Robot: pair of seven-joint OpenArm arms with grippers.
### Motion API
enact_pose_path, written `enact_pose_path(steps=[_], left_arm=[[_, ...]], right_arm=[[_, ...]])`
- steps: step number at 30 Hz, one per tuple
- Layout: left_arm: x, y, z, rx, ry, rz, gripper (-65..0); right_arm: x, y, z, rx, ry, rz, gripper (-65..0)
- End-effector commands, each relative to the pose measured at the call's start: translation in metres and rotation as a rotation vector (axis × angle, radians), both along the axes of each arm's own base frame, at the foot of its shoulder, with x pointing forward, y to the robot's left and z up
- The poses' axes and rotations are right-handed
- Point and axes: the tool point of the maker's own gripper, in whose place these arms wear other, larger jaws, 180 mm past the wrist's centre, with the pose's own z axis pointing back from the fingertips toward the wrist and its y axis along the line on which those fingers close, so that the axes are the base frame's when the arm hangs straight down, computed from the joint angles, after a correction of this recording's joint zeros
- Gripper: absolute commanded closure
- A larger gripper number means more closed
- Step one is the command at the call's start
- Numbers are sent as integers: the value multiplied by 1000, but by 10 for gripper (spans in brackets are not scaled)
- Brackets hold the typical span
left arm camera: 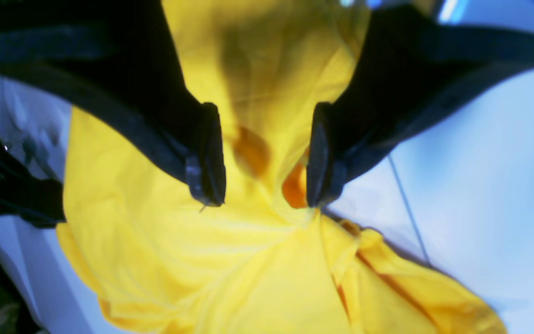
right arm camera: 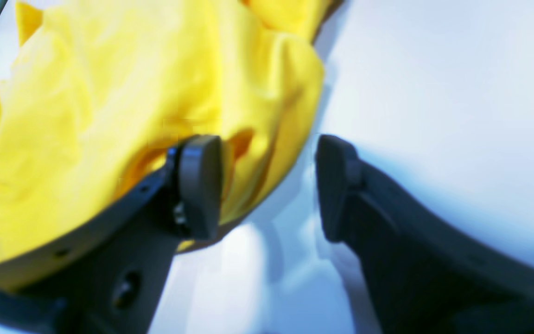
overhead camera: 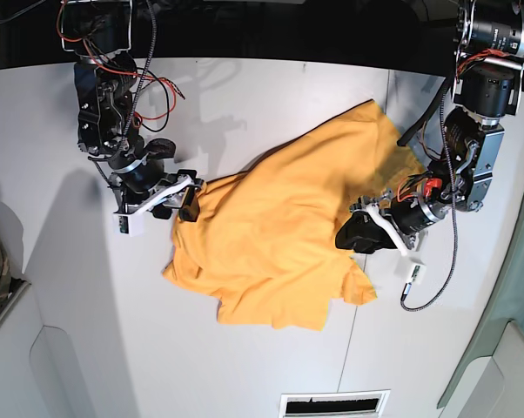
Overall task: Layout the t-shirt on the table in an organized manner, then fold the t-shirt properly
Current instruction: 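Grasp the shirt edge with the left gripper and drag it away, then grasp the shirt with the right gripper near the left gripper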
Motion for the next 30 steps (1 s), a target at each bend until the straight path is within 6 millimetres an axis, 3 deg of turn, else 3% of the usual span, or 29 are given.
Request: enact_pose_path(steps=[1,4,8,12,16,23,27,30], left_arm=[[11,0,13,-7,-40,7,-321],[13,6,3,30,-12,62,-280],[18,15,-2,66,-1,128,0],[32,30,15,92,-24,130,0],[55,47,81,117,-128,71,0],[74,81,210,239,-386,45,0],[83,112,252,279,-448,131,0],[79,114,270,255,-469,103,0]], right_arm=[[5,-2,4,-5,-6,-3,-325],[5,-1,5,-2,-8,3,-325],[4,-1,4,-1,-5,7,-325],[4,-1,4,-2,-5,7,-325],[1,-1,2,-3,2,7,-325],[-5,-1,-3,-2,13,6,-325],[-4,-1,-2,-1,9,5,-325],[-1,0,2,12,-13,-7,-325]])
